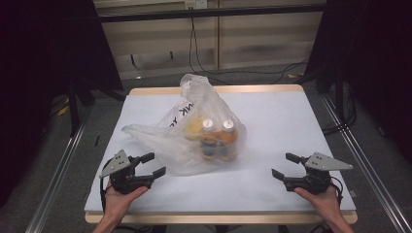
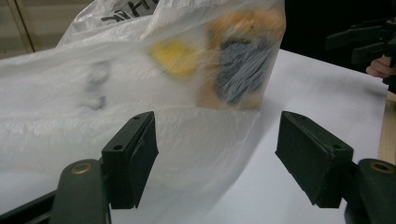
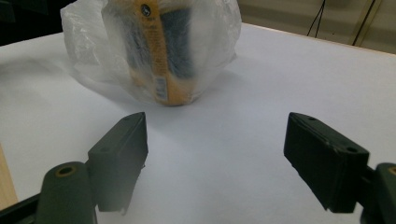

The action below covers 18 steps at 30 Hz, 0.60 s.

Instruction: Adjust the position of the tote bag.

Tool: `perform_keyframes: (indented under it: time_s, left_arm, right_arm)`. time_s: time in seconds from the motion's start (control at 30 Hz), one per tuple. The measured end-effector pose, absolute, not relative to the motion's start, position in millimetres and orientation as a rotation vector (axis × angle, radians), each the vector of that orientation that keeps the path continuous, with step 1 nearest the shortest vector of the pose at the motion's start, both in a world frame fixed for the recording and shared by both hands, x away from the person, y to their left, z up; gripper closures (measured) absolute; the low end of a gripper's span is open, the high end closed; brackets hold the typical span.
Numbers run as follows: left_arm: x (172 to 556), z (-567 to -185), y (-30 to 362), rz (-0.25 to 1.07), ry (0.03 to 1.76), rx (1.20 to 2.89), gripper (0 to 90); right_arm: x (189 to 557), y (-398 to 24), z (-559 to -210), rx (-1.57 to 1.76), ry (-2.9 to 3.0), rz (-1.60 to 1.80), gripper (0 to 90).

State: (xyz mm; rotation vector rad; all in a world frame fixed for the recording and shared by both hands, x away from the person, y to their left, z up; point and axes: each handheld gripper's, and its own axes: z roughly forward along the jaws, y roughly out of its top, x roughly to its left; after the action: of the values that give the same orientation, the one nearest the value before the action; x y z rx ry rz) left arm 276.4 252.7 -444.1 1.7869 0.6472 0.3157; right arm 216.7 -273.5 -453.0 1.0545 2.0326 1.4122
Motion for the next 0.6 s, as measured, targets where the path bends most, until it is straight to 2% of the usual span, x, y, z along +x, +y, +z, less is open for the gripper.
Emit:
perform_keyframes:
  time_s: [0.1, 0.4, 0.43, 0.6]
  left_arm:
    - [279, -439, 249, 0.341, 0.623, 1.799, 29.2]
    - [288, -430, 235, 0.295, 0.59, 1.794, 36.1]
    - [291, -427, 233, 0.326, 0.593, 1.796, 36.3]
    - [301, -421, 227, 0.315, 0.586, 1.799, 36.3]
  right_arm:
    - [216, -273, -453, 1.051, 2.039, 1.4, 21.6]
    - [217, -270, -453, 1.035, 2.07, 1.392, 22.9]
    - [217, -270, -454, 1.04, 2.074, 1.393, 23.0]
    - [218, -269, -454, 1.041, 2.079, 1.391, 23.2]
